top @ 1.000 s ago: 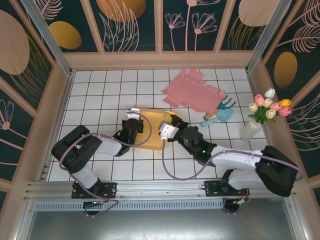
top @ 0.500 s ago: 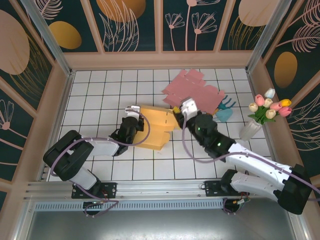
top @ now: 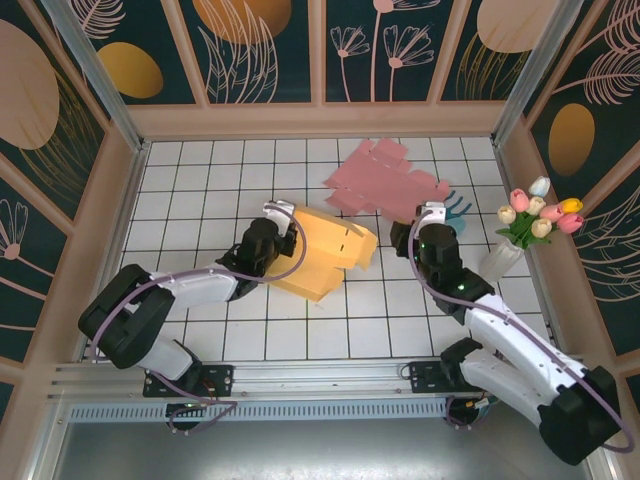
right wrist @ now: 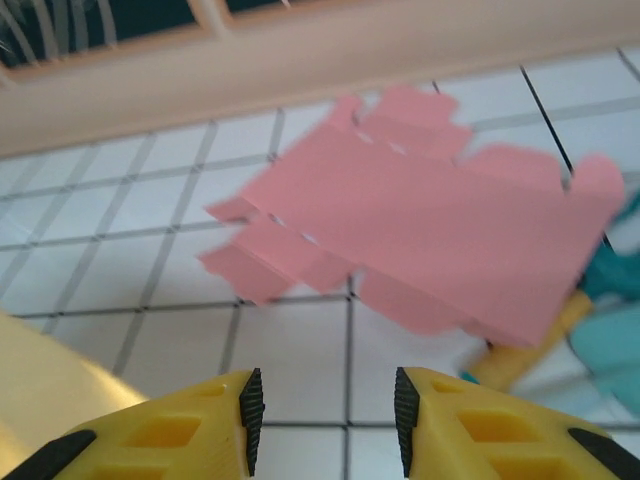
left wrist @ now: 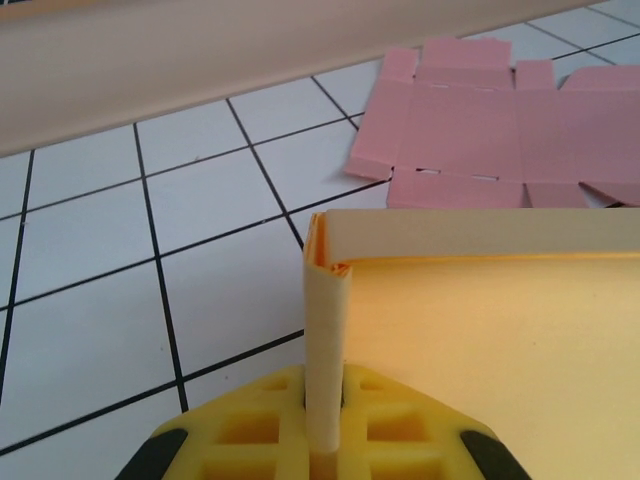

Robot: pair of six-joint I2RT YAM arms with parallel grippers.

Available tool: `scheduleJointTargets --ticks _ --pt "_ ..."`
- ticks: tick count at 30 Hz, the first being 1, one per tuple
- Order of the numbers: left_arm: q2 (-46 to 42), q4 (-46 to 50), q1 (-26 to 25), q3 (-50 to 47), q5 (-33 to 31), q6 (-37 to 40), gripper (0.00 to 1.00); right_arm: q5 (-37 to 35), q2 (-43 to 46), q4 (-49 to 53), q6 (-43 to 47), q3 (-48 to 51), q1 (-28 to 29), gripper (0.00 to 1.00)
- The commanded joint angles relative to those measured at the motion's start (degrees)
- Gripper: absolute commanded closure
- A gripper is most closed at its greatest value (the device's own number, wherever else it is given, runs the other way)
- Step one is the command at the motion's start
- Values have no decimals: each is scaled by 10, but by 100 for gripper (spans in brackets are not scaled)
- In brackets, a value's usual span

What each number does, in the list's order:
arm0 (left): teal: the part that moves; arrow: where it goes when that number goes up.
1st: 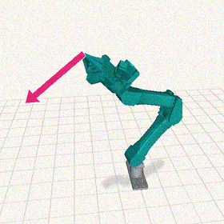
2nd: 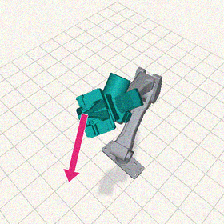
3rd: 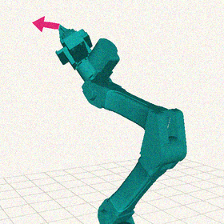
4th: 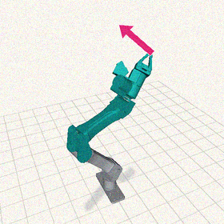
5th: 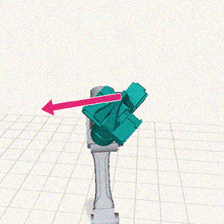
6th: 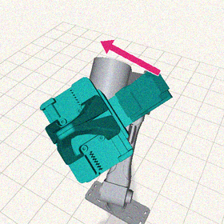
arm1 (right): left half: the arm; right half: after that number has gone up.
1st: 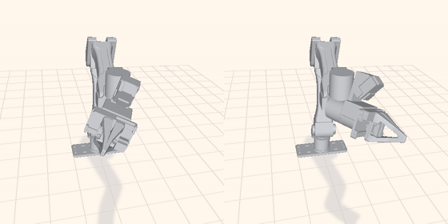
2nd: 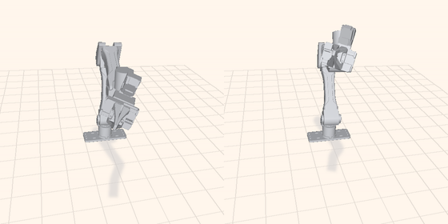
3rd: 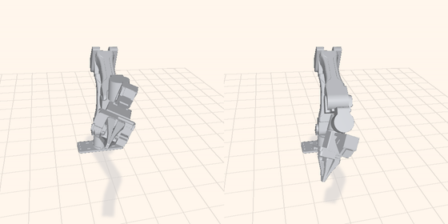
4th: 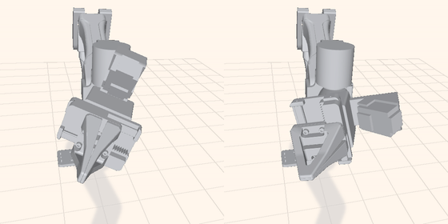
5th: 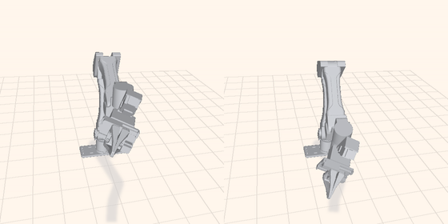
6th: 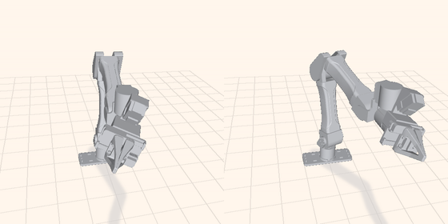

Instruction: Fold the paper box

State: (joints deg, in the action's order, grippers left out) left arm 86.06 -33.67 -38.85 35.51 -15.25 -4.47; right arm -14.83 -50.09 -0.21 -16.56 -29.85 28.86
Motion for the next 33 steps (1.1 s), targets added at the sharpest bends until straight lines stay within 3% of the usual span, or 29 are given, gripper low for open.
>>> scheduleJointTargets --ticks 1,4,9,15,21,26,33 --pt "-30 -28 9 -18 39 28 100 112 -25 -50 -19 22 -41 57" --pt "-32 -38 9 -24 43 41 100 163 -48 -68 27 25 -40 58" --pt "-37 -85 9 -49 22 46 100 111 -31 -78 52 21 -5 58" --pt "-56 -148 9 -87 1 33 100 50 -35 -74 92 -5 96 57" --pt "-49 -147 9 -89 -27 22 100 5 -86 -69 103 -33 131 58" --pt "-32 -152 9 -87 -34 14 100 -73 -93 -21 116 -75 165 59" --pt "-16 -159 9 -83 -42 6 100 -56 -78 30 75 -120 188 67"
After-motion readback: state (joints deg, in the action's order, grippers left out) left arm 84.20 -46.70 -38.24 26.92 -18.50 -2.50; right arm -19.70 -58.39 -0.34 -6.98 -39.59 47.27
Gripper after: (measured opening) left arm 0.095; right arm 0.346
